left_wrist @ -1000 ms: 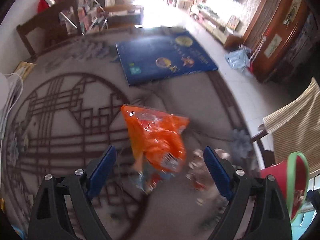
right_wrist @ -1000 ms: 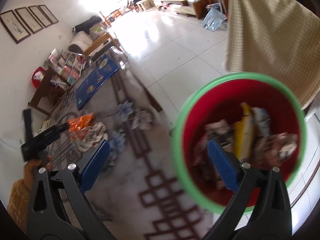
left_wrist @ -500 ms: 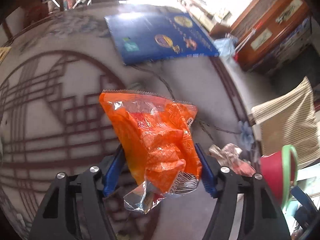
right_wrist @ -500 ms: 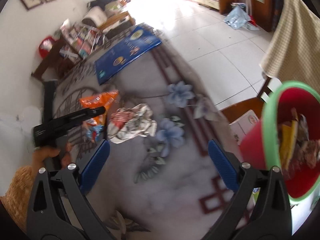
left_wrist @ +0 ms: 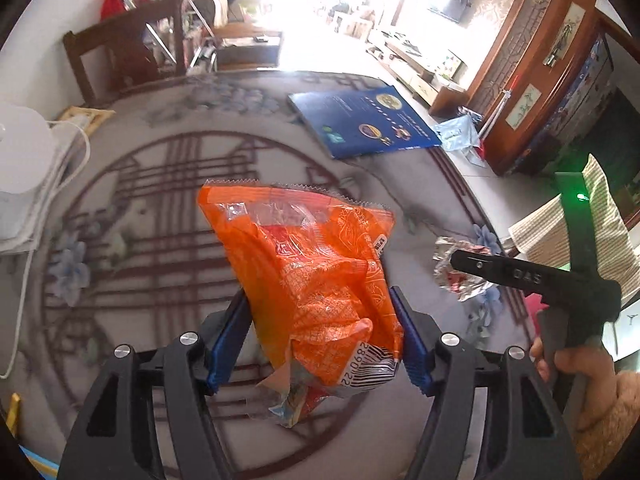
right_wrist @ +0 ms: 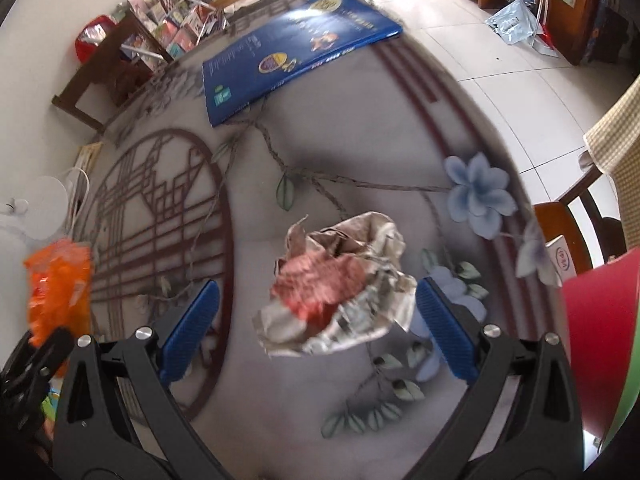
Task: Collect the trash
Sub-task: 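Grasp the orange chip bag with the left gripper while the right gripper grasps crumpled foil paper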
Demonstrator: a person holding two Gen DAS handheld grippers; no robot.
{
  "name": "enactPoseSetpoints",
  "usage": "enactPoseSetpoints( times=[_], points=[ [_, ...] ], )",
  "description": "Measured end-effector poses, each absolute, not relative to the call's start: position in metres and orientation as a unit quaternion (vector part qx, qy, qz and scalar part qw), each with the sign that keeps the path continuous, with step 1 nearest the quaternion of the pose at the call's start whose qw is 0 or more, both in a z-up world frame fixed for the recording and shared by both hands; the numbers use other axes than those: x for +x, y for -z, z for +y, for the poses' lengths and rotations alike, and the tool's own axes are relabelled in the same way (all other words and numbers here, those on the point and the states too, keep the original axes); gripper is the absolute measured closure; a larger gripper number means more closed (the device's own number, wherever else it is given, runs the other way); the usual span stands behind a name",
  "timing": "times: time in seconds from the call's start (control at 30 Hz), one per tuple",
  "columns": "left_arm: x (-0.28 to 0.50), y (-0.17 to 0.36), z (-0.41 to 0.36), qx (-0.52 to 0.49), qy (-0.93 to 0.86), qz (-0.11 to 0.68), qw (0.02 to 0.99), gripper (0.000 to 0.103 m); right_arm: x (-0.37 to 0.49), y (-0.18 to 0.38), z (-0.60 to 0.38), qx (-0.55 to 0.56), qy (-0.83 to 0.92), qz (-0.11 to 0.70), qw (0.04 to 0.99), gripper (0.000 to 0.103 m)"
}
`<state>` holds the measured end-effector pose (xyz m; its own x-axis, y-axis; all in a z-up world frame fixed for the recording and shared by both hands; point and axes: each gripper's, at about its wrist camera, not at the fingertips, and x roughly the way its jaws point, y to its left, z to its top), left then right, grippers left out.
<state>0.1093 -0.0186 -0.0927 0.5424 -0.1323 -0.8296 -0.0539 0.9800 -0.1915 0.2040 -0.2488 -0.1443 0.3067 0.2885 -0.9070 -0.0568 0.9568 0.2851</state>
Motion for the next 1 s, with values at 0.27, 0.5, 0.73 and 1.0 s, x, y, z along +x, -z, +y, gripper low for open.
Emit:
enactPoseSetpoints(
  times=[0.27,0.5,0.73,1.0],
  points=[
    [0.108,0.092,-0.002,-0.099,0.018,0.471,0.877,0.038,0.204,0.150,-0.243,0.093,-0.092,0.583,0.802,0.006],
    [0.104,0.090,-0.002,-0.097,0.023,0.467,0.878,0.038,0.195,0.142,-0.246,0.080,-0.085,0.565,0.817,0.008],
    [0.092,0.087,0.001,-0.103,0.020,0.465,0.879,0.038,0.186,0.140,-0.235,0.061,-0.105,0.569,0.813,0.041],
    [0.080,0.082,0.003,-0.108,0.020,0.459,0.881,0.037,0.151,0.121,-0.232,0.072,-0.131,0.559,0.815,0.050]
  ],
)
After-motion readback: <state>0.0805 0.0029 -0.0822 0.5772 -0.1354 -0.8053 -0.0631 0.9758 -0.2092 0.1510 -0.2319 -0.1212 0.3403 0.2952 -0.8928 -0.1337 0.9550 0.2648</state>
